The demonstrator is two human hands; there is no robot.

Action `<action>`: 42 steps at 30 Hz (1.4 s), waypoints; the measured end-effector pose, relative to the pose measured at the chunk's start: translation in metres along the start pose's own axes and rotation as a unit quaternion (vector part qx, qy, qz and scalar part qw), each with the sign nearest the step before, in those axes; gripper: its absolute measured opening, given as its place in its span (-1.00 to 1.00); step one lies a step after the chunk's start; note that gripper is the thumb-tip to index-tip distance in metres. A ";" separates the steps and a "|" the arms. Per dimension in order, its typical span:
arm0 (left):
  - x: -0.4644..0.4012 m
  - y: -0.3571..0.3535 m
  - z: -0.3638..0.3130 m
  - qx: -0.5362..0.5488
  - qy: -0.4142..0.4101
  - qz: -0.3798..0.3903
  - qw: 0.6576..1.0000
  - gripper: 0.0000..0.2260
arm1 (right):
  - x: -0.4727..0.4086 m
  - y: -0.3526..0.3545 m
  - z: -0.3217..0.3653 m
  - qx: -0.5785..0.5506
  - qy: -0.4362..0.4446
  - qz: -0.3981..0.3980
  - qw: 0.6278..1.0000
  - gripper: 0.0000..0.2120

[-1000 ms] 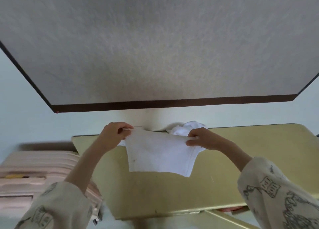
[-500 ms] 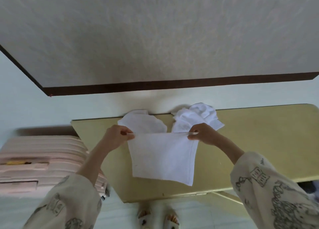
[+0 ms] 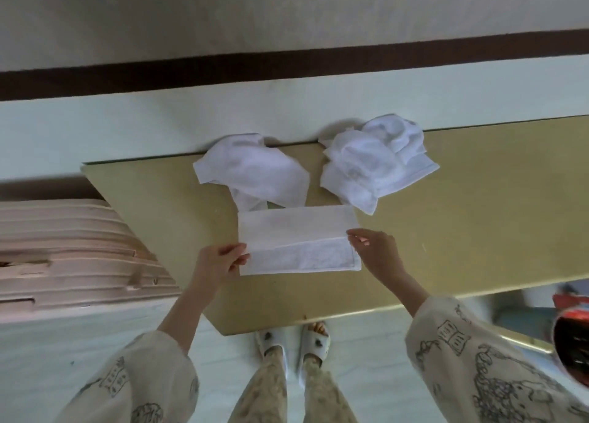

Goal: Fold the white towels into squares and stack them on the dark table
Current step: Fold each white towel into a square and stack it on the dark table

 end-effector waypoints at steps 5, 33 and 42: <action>-0.001 -0.002 0.023 0.010 0.036 -0.011 0.999 -0.78 | 0.015 -0.034 -0.027 -0.156 -0.103 0.010 0.982 -0.80; -0.007 0.001 0.044 -0.115 0.007 -0.023 0.993 -0.94 | 0.030 -0.054 -0.059 -0.229 -0.235 0.027 0.944 -0.85; -0.004 -0.002 0.043 -0.125 -0.006 -0.034 0.992 -0.88 | 0.028 -0.053 -0.062 -0.236 -0.238 0.025 0.942 -0.89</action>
Point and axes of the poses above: each hand's wrist, its own x-axis away from the middle knuckle, its own y-axis out of the back of the hand, z = x × y, the point moved 8 cm from there along -x, towards the middle knuckle, and after that the axes turned 8 degrees about x, right-handed, at the moved point
